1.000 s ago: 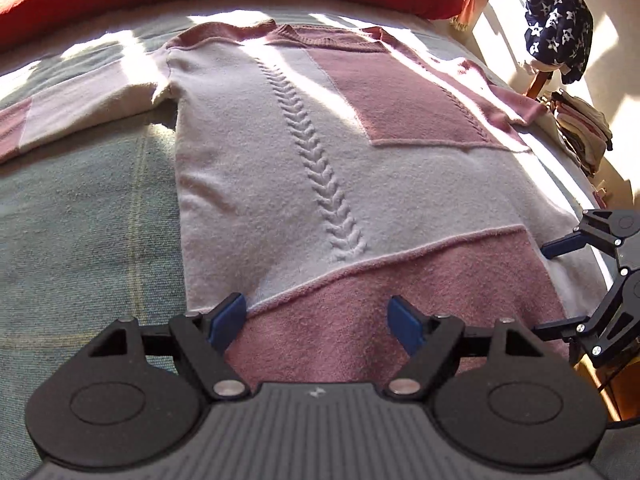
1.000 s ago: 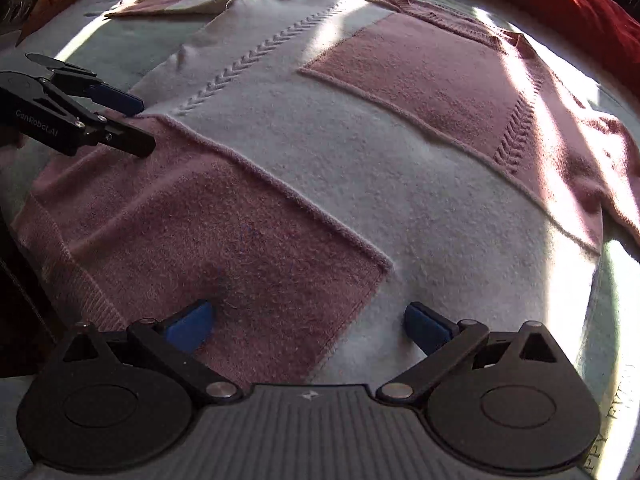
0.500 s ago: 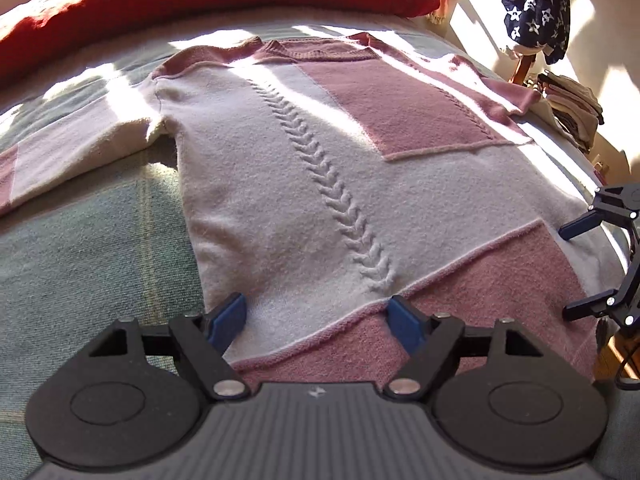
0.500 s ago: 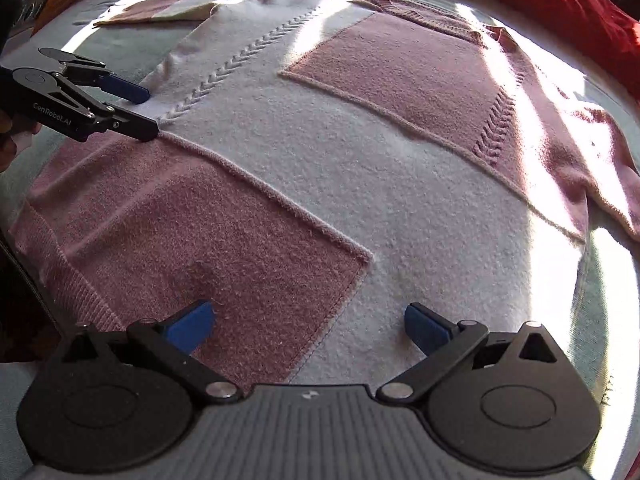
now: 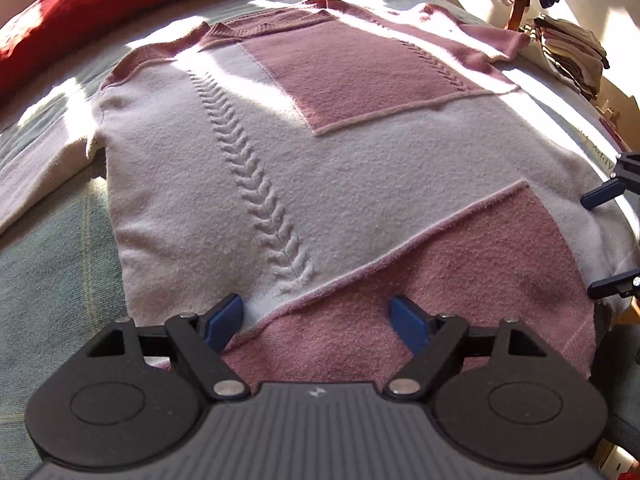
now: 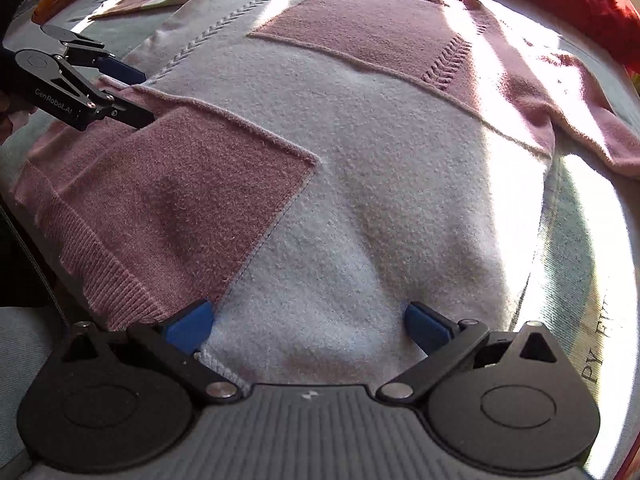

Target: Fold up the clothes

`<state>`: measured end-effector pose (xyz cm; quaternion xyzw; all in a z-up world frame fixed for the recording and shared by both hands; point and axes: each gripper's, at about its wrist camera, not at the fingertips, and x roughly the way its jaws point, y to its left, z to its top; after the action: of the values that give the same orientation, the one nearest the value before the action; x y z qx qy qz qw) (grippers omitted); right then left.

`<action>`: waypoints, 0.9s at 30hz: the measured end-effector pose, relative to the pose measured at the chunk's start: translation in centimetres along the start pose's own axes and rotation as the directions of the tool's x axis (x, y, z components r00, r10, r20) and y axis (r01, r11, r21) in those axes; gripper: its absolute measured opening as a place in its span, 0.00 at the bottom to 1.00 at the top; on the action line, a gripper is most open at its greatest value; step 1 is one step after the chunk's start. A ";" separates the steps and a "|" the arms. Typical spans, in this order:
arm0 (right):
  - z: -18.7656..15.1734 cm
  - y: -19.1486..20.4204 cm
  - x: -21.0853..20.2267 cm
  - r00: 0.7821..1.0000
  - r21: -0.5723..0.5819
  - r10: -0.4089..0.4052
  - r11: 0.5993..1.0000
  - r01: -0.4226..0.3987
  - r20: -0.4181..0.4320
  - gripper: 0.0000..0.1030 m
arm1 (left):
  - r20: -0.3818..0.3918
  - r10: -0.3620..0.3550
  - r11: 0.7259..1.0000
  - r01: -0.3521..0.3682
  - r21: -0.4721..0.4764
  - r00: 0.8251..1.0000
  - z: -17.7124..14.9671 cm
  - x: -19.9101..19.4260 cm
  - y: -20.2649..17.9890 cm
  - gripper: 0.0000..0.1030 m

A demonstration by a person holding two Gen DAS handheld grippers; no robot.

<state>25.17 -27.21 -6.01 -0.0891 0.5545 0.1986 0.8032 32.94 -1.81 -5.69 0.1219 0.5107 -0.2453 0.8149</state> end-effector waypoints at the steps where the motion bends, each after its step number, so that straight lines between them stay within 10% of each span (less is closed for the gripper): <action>1: -0.3 -0.3 -0.5 1.000 0.002 0.011 1.000 -0.011 -0.005 1.00 | -0.017 0.010 1.000 -0.010 -0.014 1.000 0.2 -0.1 0.0 0.80; 27: 1.9 -31.5 -0.3 0.939 0.348 -0.233 0.928 0.136 0.253 1.00 | -0.049 0.059 0.998 -0.059 0.006 0.997 16.6 6.9 -15.0 0.80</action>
<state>39.85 -55.16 -7.45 0.0222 0.4451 0.0382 0.8944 40.41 -23.92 -3.63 0.1447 0.5261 -0.2194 0.8088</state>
